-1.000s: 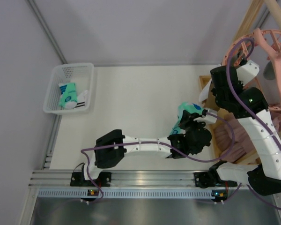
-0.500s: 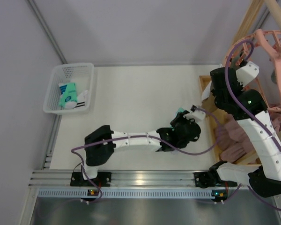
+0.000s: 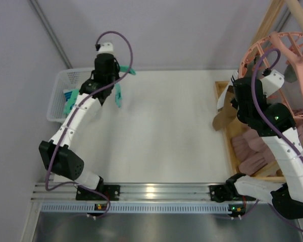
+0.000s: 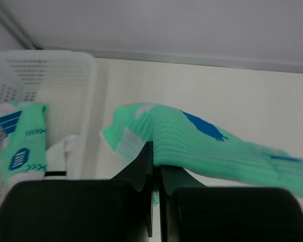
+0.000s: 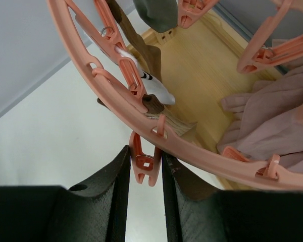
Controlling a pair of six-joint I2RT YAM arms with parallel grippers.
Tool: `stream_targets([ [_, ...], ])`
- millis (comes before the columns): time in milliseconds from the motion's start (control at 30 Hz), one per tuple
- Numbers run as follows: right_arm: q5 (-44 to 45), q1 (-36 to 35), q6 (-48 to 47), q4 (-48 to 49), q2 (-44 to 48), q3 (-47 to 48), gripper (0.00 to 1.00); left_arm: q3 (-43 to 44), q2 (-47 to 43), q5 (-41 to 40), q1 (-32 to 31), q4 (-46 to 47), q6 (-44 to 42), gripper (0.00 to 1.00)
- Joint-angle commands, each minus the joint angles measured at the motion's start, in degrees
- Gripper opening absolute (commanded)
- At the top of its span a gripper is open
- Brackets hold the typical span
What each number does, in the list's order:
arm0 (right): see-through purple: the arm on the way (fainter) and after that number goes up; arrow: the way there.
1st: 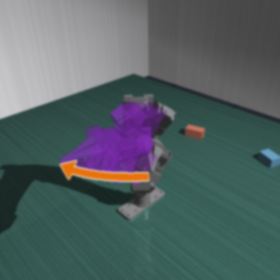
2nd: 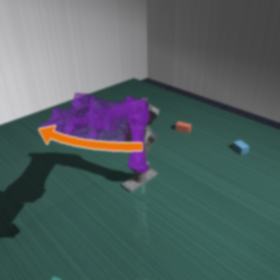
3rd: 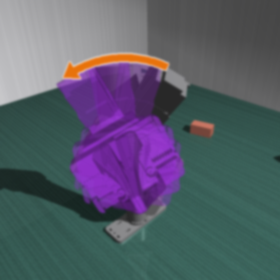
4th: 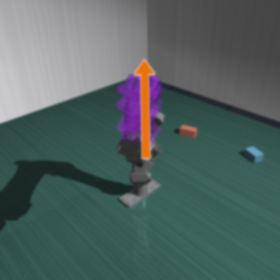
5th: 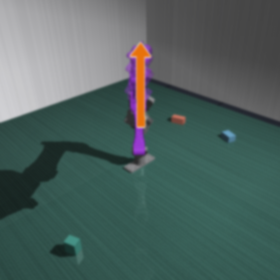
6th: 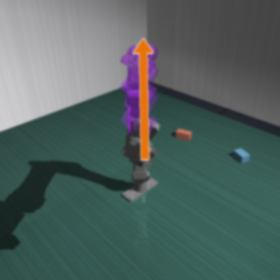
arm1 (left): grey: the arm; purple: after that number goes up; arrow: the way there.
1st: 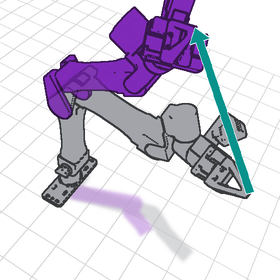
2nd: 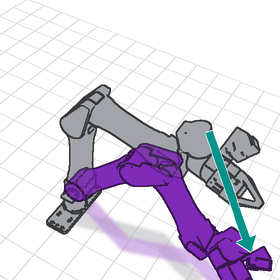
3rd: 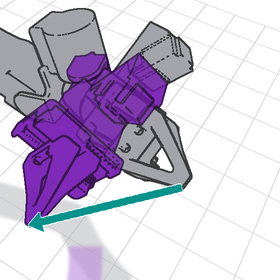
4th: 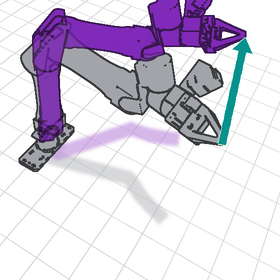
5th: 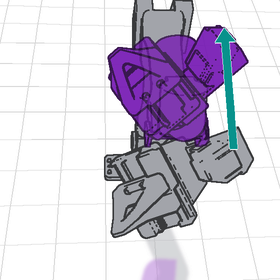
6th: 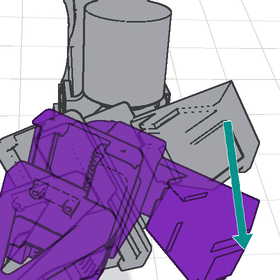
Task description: Remove the socks clipped to the hanger
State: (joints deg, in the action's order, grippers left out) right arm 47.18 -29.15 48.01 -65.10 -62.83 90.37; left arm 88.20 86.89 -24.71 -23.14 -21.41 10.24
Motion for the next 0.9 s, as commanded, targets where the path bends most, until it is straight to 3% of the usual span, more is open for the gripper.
stream_targets([
  [0, 0.5, -0.5, -1.6, 1.2, 1.1, 0.1, 0.00, 6.3, 0.7, 5.6, 11.6, -8.3, -0.9, 0.00],
  [100, 0.5, -0.6, -2.3, 1.2, 1.1, 0.4, 0.00, 9.9, 0.4, 8.2, 20.6, -8.3, 0.0, 0.00],
  [267, 0.1, -0.5, -2.9, 1.6, 0.8, 1.0, 0.00, 12.9, 3.0, 0.3, 29.7, -8.4, 0.7, 0.00],
  [333, -0.2, -0.6, -3.1, 1.6, 0.6, 1.1, 0.00, 12.1, 2.3, 0.0, 31.7, -8.1, 4.7, 0.00],
  [533, -1.3, -0.5, -3.4, 2.2, 0.3, 1.3, 0.00, 11.0, 6.6, 2.9, 32.9, -8.0, 6.5, 0.00],
  [667, -1.4, -0.6, -3.5, 2.2, 1.0, 0.9, 0.00, 5.5, 9.2, 2.3, 33.0, -7.4, 11.6, 0.00],
  [800, -1.3, -0.6, -3.8, 1.9, 1.7, 0.6, 0.00, -1.2, 13.0, 8.5, 33.5, -5.3, 16.9, 0.00],
  [833, -1.4, -0.5, -3.9, 1.9, 1.8, 0.7, 0.00, -2.7, 13.2, 9.8, 33.8, -5.2, 18.6, 0.08],
  [867, -1.5, -0.5, -4.0, 1.9, 1.9, 0.8, 0.00, -3.9, 13.1, 10.2, 34.2, -5.2, 22.2, 0.27],
])
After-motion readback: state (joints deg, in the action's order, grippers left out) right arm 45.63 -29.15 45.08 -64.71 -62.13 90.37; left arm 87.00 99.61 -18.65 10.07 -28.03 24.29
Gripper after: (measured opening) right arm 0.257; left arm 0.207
